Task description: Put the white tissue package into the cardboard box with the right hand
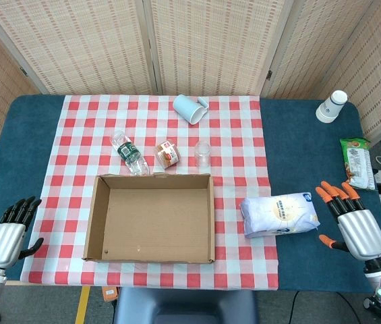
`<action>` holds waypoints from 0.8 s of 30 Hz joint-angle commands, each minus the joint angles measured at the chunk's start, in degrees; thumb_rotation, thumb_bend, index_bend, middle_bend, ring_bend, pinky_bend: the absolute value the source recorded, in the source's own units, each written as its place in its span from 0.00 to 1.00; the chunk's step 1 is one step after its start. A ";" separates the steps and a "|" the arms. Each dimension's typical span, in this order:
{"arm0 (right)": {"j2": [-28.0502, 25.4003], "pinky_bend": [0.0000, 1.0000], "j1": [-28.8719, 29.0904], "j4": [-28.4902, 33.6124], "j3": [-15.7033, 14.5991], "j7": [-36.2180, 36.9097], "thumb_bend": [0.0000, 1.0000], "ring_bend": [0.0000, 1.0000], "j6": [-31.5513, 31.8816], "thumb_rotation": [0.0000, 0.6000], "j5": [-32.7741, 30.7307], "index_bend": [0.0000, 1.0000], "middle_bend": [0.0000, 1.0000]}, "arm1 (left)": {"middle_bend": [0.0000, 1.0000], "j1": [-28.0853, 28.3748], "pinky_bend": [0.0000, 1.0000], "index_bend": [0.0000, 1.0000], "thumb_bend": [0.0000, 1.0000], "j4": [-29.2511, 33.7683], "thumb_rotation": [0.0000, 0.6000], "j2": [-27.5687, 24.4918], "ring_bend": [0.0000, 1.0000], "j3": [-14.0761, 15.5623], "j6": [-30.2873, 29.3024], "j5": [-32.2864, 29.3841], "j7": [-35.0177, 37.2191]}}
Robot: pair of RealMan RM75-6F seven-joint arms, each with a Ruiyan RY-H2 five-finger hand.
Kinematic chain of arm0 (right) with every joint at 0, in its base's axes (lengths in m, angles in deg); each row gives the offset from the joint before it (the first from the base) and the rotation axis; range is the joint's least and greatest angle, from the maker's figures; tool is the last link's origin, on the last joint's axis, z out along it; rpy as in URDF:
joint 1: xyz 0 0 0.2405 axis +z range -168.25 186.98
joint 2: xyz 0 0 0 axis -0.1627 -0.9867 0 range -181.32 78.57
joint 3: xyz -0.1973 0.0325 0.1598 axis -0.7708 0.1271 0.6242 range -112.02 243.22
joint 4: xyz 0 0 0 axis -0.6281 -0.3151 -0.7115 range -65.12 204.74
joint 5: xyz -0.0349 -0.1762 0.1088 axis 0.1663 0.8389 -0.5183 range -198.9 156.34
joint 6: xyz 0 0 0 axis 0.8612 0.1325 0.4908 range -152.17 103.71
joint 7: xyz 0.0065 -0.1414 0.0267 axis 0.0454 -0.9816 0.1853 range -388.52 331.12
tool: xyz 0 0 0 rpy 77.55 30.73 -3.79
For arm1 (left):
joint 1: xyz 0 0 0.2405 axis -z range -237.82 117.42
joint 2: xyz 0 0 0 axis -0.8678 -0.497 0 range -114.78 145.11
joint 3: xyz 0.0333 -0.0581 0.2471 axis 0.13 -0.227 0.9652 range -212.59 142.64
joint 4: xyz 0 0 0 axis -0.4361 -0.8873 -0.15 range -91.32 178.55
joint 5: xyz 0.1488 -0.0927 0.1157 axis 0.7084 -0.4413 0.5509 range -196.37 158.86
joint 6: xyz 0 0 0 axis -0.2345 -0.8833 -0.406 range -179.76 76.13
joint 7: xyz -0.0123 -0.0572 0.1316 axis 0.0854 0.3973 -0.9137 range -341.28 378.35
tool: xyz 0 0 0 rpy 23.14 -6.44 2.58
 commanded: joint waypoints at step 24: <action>-6.76 0.00 1.32 8.50 -0.13 0.06 0.00 0.00 -2.75 1.00 0.03 0.00 0.00 | 0.00 -0.01 0.13 0.00 0.28 0.35 1.00 0.22 0.00 0.35 0.40 0.04 -1.11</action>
